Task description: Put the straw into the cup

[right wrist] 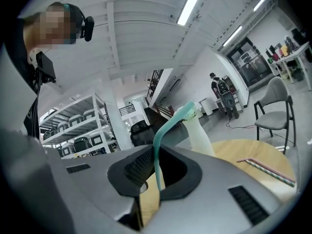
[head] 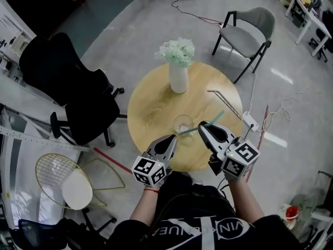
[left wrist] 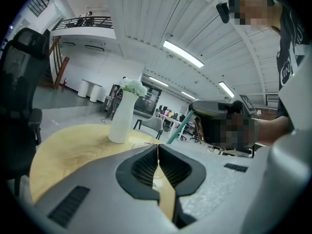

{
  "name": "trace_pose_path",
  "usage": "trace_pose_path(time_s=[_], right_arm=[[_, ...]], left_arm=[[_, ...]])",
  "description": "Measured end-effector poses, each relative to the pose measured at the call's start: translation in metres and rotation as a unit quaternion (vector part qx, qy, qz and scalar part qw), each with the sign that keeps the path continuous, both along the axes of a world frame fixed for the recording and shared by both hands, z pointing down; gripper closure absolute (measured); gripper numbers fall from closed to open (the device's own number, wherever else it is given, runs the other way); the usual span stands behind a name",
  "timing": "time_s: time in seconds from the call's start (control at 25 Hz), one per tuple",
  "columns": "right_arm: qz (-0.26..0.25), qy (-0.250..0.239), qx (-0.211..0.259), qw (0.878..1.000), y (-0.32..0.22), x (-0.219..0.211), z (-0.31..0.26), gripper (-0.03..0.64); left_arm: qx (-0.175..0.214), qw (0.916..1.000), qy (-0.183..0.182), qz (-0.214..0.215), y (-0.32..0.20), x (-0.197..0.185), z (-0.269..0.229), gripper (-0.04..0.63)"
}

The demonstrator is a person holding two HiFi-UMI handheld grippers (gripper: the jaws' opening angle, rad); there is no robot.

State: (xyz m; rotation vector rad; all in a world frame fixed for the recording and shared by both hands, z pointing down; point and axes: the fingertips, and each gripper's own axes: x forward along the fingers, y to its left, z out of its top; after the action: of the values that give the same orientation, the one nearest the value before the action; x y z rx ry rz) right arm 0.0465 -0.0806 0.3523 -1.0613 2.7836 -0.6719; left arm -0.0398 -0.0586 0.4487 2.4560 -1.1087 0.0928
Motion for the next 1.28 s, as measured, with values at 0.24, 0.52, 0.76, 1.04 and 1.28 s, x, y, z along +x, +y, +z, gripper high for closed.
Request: trace_pose_path(time_s=[0.24,0.52,0.76,1.04,1.28], right_arm=[[0.007,0.005,-0.003,1.0,-0.026,0.001,0.003,0.588],[0.015,0.011,-0.027,0.999,-0.043,0.001,0.027,0.588],[0.016,0.016,-0.05,0.998,-0.053,0.0,0.051,0.588],[0.01,0.025,-0.068,0.997,-0.059,-0.006,0.07,0.588],[0.01,0.029,-0.075,0.997,-0.067,-0.01,0.079,0.588]], left_arm=[[0.001,1.0,-0.001,0.0,-0.024,-0.004,-0.001,0.583],[-0.017,0.9998,-0.006,0.0,-0.04,-0.008,0.015,0.583],[-0.019,0.9996,-0.013,-0.017,-0.049,-0.014,0.026,0.583],[-0.029,0.9992,-0.025,0.0,-0.045,-0.011,0.038,0.583],[-0.036,0.999,-0.025,0.005,-0.045,-0.011,0.044,0.583]])
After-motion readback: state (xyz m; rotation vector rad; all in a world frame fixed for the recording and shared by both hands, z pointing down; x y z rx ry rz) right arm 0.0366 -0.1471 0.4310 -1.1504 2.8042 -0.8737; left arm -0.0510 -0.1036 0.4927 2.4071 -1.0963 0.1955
